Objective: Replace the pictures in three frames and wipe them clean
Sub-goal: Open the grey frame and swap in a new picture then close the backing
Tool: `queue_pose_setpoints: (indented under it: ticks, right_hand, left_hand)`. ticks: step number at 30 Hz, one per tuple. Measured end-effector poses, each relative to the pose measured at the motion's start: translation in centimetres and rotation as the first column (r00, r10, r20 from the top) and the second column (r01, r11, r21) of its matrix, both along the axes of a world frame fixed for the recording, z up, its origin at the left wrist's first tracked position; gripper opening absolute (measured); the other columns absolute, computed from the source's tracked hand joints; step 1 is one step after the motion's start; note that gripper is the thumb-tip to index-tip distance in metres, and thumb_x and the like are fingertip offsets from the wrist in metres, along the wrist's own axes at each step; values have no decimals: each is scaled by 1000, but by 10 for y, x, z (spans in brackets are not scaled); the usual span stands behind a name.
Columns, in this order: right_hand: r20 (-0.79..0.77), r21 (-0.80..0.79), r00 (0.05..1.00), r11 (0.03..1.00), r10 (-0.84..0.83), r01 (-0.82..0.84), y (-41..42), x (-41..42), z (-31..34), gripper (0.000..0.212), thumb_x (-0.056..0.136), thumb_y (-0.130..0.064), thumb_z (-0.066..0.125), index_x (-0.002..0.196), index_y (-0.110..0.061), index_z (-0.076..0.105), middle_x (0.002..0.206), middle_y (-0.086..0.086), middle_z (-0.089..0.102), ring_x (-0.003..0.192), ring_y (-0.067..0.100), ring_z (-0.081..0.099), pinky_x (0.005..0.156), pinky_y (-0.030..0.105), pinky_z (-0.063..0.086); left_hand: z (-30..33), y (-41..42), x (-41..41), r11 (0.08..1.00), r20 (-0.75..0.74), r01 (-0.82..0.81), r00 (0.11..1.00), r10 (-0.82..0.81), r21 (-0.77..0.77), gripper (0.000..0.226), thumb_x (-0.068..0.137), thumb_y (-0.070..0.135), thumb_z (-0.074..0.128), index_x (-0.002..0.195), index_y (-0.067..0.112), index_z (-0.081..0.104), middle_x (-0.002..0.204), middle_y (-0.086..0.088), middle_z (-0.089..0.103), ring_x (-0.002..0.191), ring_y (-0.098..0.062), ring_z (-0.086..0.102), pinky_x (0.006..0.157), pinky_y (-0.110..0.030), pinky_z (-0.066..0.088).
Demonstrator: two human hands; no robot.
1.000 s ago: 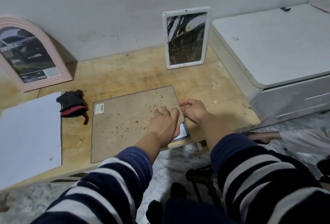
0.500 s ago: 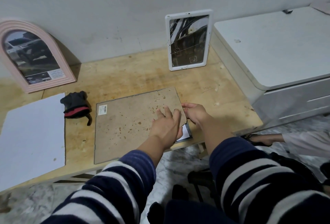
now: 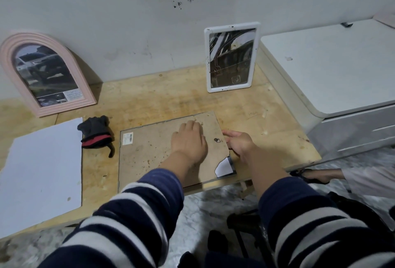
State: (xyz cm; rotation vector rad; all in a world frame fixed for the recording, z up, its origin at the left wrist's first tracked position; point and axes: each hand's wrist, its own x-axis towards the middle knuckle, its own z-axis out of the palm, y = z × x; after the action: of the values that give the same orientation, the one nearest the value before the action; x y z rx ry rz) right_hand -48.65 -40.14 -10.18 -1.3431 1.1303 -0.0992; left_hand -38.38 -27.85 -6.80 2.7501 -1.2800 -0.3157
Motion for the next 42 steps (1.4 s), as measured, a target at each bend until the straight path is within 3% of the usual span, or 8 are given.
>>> queue_pose_setpoints:
  ticks: [5, 8, 13, 20, 29, 35, 38, 42]
  right_hand:
    - [-31, 53, 998, 997, 60, -58, -4, 2, 2, 53, 91, 10, 30, 125, -11, 64, 84, -5, 52, 108, 18, 47, 90, 22, 37]
    - [-43, 67, 993, 992, 107, -104, -5, 6, 1, 32, 92, 1, 51, 113, -14, 69, 116, 3, 63, 116, 20, 51, 108, 29, 34]
    - [10, 57, 997, 995, 81, -81, 6, 7, 12, 40, 83, 14, 63, 122, 6, 59, 111, 17, 60, 88, 18, 57, 53, 5, 44]
    - [-34, -41, 987, 986, 160, -161, 4, 9, 0, 48, 81, 8, 65, 127, -4, 60, 104, 0, 53, 107, 15, 44, 103, 30, 39]
    - [-3, -27, 993, 992, 121, -121, 10, 7, 6, 40, 85, 7, 62, 122, -7, 62, 139, 20, 51, 126, 27, 48, 104, 28, 37]
    - [-12, -4, 997, 997, 78, -78, 10, 6, 3, 36, 84, 4, 65, 115, -13, 64, 126, 20, 59, 123, 32, 51, 85, 21, 38]
    - [-38, -16, 994, 994, 105, -105, 9, 9, 12, 37, 85, 4, 57, 119, -10, 59, 92, 6, 59, 97, 25, 51, 68, 20, 39]
    - [-212, -259, 970, 950, 119, -173, -6, 30, 21, 50, 82, -10, 46, 130, -19, 51, 122, 5, 59, 110, 25, 55, 94, 34, 45]
  left_hand:
    - [1, -20, 27, 977, -160, -104, 978, 134, 186, 73, 97, 51, 35, 154, 14, 9, 162, -3, 6, 148, -26, 8, 116, -52, 20]
    - [4, -27, 35, 968, -99, -108, 986, 133, 225, 76, 93, 60, 35, 152, 15, 18, 155, -7, 23, 141, -30, 24, 107, -49, 33]
    - [10, -26, 41, 952, -24, -28, 999, 37, 304, 72, 90, 64, 32, 146, 19, 31, 149, -6, 29, 136, -31, 27, 100, -47, 37]
    - [6, -27, 41, 944, -13, -40, 999, 47, 327, 77, 86, 63, 34, 149, 20, 26, 151, -7, 29, 135, -30, 30, 101, -48, 33]
    - [8, -31, 46, 973, -120, -111, 983, 137, 201, 67, 82, 60, 40, 136, 20, 42, 136, -8, 42, 123, -32, 43, 92, -44, 40]
    - [9, -35, 56, 975, -279, -189, 936, 215, 116, 60, 76, 43, 58, 128, 17, 46, 129, -8, 36, 115, -33, 45, 91, -40, 46]
    - [9, -38, 58, 972, -297, -218, 925, 236, 92, 58, 71, 32, 68, 123, 16, 49, 130, -5, 30, 114, -30, 44, 90, -38, 47]
    - [7, -44, 59, 965, -249, -232, 934, 257, 124, 66, 71, 30, 72, 130, 15, 45, 135, -4, 28, 125, -30, 35, 95, -38, 43]
